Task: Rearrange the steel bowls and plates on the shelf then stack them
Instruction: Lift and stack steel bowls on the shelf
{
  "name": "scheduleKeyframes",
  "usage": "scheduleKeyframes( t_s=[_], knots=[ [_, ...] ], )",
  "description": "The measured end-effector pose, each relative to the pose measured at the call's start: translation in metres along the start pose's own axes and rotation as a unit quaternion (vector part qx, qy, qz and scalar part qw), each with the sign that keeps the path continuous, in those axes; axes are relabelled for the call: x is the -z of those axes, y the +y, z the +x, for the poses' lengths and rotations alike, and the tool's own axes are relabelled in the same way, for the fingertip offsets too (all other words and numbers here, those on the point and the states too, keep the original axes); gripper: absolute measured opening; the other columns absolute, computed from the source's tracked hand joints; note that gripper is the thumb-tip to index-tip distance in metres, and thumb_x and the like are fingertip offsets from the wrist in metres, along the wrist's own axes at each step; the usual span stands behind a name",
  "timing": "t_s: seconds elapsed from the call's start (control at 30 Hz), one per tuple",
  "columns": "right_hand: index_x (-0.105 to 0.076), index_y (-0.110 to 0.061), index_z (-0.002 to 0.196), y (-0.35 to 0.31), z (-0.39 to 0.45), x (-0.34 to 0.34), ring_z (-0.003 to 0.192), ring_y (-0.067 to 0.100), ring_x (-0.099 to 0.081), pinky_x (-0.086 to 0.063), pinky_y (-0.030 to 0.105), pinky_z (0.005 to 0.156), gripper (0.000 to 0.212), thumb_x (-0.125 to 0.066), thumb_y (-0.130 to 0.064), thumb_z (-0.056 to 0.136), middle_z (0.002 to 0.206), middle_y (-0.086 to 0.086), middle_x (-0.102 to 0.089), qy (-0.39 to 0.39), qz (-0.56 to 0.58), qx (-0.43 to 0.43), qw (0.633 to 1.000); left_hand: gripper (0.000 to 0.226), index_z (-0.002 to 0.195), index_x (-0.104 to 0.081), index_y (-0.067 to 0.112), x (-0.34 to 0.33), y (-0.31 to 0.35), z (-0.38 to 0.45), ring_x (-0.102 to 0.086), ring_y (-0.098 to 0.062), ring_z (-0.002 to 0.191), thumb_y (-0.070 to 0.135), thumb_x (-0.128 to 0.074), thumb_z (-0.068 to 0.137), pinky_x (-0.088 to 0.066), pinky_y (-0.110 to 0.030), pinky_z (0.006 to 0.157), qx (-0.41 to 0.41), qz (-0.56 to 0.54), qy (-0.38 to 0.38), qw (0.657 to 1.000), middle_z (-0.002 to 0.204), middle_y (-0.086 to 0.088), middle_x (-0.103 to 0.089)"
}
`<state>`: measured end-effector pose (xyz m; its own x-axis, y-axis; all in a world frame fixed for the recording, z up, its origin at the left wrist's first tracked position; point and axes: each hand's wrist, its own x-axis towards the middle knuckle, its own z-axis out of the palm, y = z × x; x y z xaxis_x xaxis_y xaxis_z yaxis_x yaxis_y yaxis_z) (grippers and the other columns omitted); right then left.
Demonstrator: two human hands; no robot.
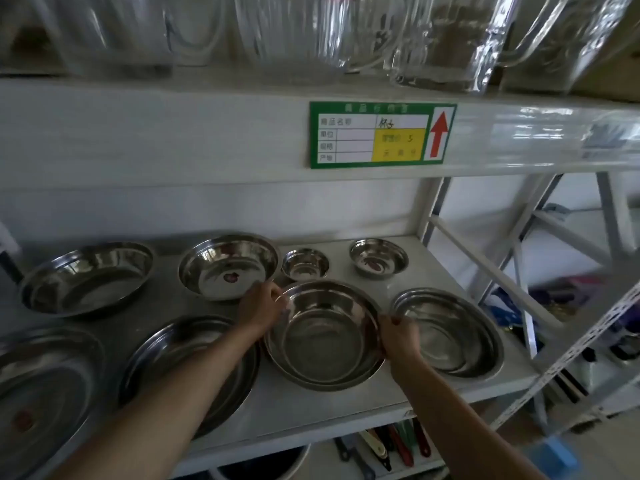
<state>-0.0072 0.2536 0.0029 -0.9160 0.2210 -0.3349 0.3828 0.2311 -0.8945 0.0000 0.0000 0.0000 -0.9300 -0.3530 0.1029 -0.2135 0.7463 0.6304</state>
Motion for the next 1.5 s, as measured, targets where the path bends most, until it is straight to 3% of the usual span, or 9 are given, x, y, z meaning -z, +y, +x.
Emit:
scheduleKeyframes(
  t_s=[0.17,0.37,0.5,0.63,0.87,1.07,1.17,1.33,1.5],
  knots=[
    [-0.064,-0.007,0.084,0.013,-0.008,0.019,0.054,0.02,-0.052,-0.044,0.03,0.049,0.019,-0.054,-0.022,0.091,0.065,0.008,-0.057,0.029,-0.007,-0.001,1.0,0.022,0.066,-0.056,0.02,-0.005,-0.005,0.002,-0.064,-0.029,0.078,0.032,-0.062,0.083,-0.044,-0.032,0.064,0.008,0.062,0.01,0.998,0.079,-0.012,-0.065],
    [-0.063,-0.009,0.089,0.038,-0.008,0.022,0.063,0.024,-0.058,-0.057,0.042,0.065,0.022,-0.054,-0.029,0.085,0.075,0.008,-0.062,0.042,-0.056,-0.003,0.998,0.022,0.089,-0.068,0.001,-0.005,-0.001,-0.002,-0.065,-0.031,0.092,0.014,-0.051,0.092,-0.04,-0.033,0.069,0.013,0.096,0.037,0.995,0.095,-0.017,-0.07],
    [-0.062,-0.021,0.082,0.047,-0.01,0.016,0.075,0.03,-0.067,-0.059,0.052,0.077,0.017,-0.054,-0.037,0.084,0.08,0.006,-0.069,0.04,-0.095,-0.001,0.995,0.021,0.082,-0.07,0.0,-0.004,-0.003,-0.004,-0.067,-0.033,0.09,0.007,-0.051,0.088,-0.042,-0.033,0.069,0.026,0.111,0.029,0.993,0.091,-0.018,-0.072],
    [-0.063,-0.016,0.073,0.045,-0.025,0.016,0.065,0.028,-0.069,-0.06,0.047,0.069,0.025,-0.054,-0.029,0.092,0.072,0.009,-0.07,0.036,-0.097,0.01,0.995,0.026,0.082,-0.071,0.0,-0.002,-0.011,-0.003,-0.067,-0.036,0.092,0.008,-0.047,0.089,-0.047,-0.036,0.074,0.029,0.091,0.027,0.995,0.093,-0.02,-0.072],
    [-0.065,-0.003,0.088,0.045,-0.026,0.012,0.057,0.022,-0.062,-0.049,0.027,0.046,0.02,-0.053,-0.017,0.097,0.075,0.015,-0.067,0.031,0.008,-0.006,0.999,0.023,0.081,-0.07,-0.001,-0.003,-0.009,-0.005,-0.066,-0.035,0.091,0.005,-0.05,0.088,-0.037,-0.03,0.066,0.056,0.05,0.013,0.997,0.092,-0.02,-0.071],
    [-0.06,-0.002,0.074,0.042,-0.03,0.008,0.054,0.022,-0.055,-0.05,0.032,0.052,0.027,-0.049,-0.01,0.097,0.065,0.014,-0.06,0.034,0.008,-0.006,0.999,0.029,0.063,-0.063,0.009,0.001,-0.009,-0.009,-0.057,-0.023,0.067,0.0,-0.05,0.086,-0.033,-0.028,0.061,0.057,0.031,0.007,0.998,0.07,-0.016,-0.061],
    [-0.058,-0.002,0.072,0.043,-0.03,0.007,0.051,0.022,-0.053,-0.049,0.032,0.051,0.028,-0.047,-0.01,0.096,0.062,0.013,-0.058,0.037,0.004,0.006,0.999,0.027,0.066,-0.067,0.007,0.003,-0.008,-0.011,-0.061,-0.025,0.071,0.001,-0.05,0.087,-0.034,-0.028,0.062,0.055,0.02,0.024,0.998,0.071,-0.014,-0.064],
    [-0.06,0.0,0.085,0.032,-0.03,0.008,0.056,0.022,-0.054,-0.045,0.03,0.048,0.025,-0.045,-0.014,0.099,0.069,0.014,-0.058,0.047,0.013,0.025,0.999,0.03,0.06,-0.059,0.009,0.009,-0.002,-0.013,-0.05,-0.02,0.064,0.002,-0.049,0.088,-0.03,-0.028,0.061,0.048,0.013,0.044,0.998,0.064,-0.007,-0.052],
    [-0.063,-0.003,0.091,0.018,-0.022,0.005,0.055,0.022,-0.055,-0.044,0.031,0.05,0.022,-0.047,-0.018,0.098,0.069,0.013,-0.06,0.069,0.017,0.059,0.996,0.03,0.06,-0.05,0.014,0.016,-0.004,-0.01,-0.052,-0.022,0.068,0.009,-0.051,0.09,-0.033,-0.028,0.063,0.053,-0.026,0.068,0.996,0.069,-0.009,-0.059]
  ],
)
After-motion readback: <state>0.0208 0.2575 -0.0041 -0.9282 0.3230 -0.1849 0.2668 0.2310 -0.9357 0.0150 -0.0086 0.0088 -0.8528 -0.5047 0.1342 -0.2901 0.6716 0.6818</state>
